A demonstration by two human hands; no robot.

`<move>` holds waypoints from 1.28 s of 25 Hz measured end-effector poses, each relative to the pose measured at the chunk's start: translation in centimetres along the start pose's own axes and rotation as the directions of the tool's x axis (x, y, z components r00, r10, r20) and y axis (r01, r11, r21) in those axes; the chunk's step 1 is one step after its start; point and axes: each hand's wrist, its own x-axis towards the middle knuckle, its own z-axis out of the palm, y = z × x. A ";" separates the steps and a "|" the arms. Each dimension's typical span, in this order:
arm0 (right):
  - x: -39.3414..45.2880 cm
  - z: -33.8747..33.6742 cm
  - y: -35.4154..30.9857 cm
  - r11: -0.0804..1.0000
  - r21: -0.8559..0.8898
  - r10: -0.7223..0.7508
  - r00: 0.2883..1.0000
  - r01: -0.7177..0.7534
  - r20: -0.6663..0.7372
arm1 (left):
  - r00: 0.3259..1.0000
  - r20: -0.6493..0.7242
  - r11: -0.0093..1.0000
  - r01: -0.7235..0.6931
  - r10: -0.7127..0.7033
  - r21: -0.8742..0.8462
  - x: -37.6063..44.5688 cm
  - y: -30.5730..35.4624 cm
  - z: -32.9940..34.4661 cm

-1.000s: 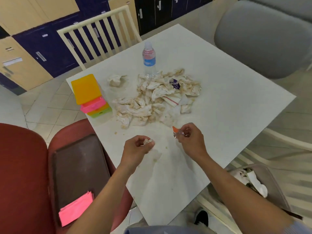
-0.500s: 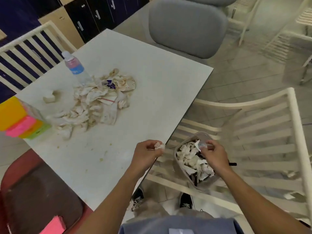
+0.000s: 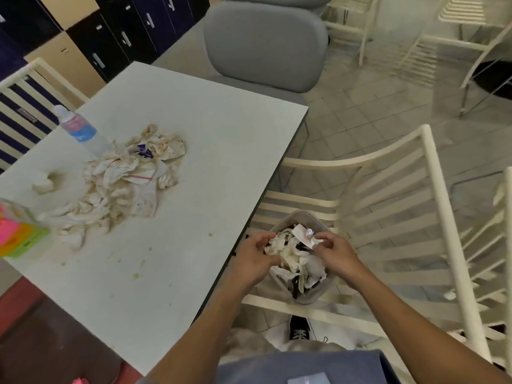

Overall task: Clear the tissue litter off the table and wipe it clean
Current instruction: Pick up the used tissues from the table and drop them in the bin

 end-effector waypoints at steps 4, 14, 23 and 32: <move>0.0 2.4 -2.9 0.999 -0.027 -0.044 0.995 0.046 0.084 | 0.991 -0.131 0.997 0.006 -0.016 -0.072 -0.3 -0.4 -3.2; 0.3 15.7 -13.2 0.957 -0.133 -0.216 0.937 0.259 0.272 | 0.931 -0.349 0.973 0.029 -0.110 -0.228 -1.4 -5.1 -16.2; 0.5 32.9 -22.7 0.795 -0.296 -0.375 0.812 0.530 0.448 | 0.850 -0.474 0.927 0.043 -0.230 -0.372 -2.4 -11.2 -30.6; 2.4 43.0 -27.5 0.440 -0.638 -0.460 0.769 0.632 0.445 | 0.815 -0.505 0.891 0.032 -0.286 -0.453 -1.9 -15.5 -37.7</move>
